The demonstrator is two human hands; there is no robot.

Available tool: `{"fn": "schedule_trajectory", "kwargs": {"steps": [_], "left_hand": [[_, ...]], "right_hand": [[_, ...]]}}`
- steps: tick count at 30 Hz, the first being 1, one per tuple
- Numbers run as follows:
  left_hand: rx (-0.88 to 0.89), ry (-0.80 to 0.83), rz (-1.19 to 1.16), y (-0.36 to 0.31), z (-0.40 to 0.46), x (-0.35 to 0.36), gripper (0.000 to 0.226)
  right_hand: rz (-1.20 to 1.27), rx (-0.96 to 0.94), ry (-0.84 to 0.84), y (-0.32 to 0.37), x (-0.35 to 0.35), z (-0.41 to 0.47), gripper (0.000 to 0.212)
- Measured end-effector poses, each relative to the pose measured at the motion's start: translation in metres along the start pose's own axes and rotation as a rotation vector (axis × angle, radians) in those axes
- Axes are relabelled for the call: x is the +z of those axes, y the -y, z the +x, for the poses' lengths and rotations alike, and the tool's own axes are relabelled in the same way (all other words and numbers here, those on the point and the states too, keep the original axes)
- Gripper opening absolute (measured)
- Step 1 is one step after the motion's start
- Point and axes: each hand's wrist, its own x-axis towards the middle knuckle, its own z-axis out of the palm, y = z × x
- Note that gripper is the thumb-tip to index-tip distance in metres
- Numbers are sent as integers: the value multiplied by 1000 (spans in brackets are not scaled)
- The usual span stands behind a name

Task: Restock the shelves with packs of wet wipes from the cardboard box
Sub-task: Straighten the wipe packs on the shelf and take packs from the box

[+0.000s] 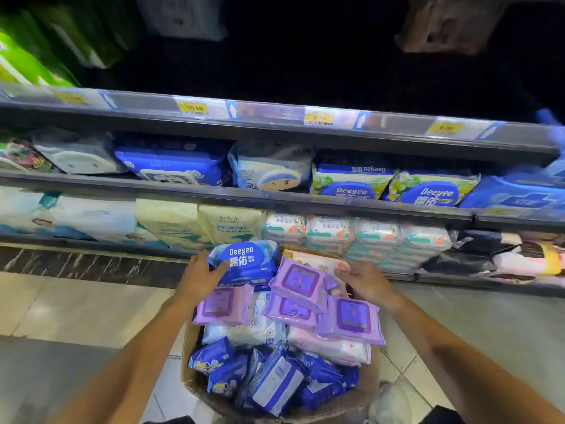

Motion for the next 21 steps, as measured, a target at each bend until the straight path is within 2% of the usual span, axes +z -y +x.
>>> {"fn": "schedule_trajectory", "kwargs": {"steps": [3,7,8,12,15,16,19,21], "left_hand": [[-151,50,-101,-7,12,6,77],[-223,137,-103,-23,18,13,55],[-239,141,-108,-24,21,14,54],[-284,149,-265,-23,30,12,53],[-346,137,-336,-25,29,9,57],[-355,135,-322,-25,29,9,59],[-366,120,-371,-31,26,9,62],[-344,118,-408,-34,24,8,66]], "right_hand": [[83,151,11,-7,6,19,40],[280,266,130,-14,21,36,31],[319,278,133,-17,24,41,34],[319,340,99,-17,31,52,62],[333,356,69,-12,33,53,100],[341,356,62,-14,34,56,105],[311,354,28,-4,37,51,97],[261,362,18,1,40,45,74]]}}
